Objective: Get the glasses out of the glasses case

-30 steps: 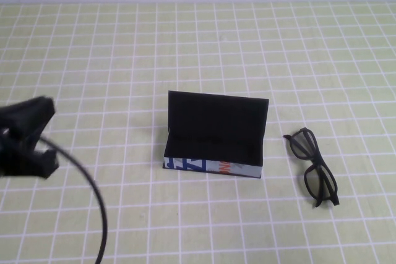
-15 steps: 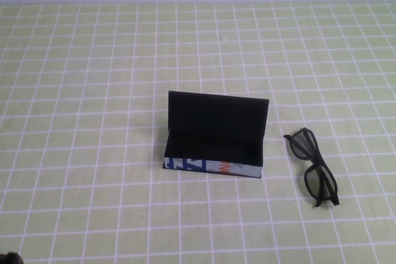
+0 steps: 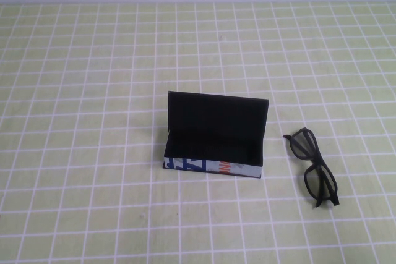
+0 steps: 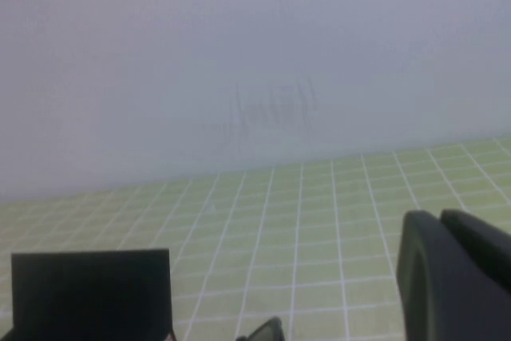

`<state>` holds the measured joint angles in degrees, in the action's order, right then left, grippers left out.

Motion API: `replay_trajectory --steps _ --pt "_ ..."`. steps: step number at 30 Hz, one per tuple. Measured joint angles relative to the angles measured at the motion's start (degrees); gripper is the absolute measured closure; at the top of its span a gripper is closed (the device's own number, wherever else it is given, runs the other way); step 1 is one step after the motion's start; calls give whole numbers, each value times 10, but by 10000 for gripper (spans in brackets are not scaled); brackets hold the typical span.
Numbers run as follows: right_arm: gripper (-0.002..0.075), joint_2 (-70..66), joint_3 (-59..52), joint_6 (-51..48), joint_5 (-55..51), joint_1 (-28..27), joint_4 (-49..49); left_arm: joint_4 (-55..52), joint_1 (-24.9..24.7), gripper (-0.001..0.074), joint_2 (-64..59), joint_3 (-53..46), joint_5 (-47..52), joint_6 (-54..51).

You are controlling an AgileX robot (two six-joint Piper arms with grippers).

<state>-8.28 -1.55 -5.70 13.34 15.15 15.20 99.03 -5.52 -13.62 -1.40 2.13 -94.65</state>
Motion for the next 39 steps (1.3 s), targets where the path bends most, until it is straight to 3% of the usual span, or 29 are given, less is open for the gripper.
replay_trajectory --steps 16,25,31,39 --pt "742 0 0 -7 -137 -1 -15 0 0 739 0 0 0 0" --pt "742 54 0 -7 -164 -125 -41 0 0 739 0 0 0 0" --pt "742 87 0 -8 -294 -132 -54 0 0 739 0 0 -1 0" --pt "742 87 0 -9 -313 -132 -58 1 0 739 0 0 -1 0"
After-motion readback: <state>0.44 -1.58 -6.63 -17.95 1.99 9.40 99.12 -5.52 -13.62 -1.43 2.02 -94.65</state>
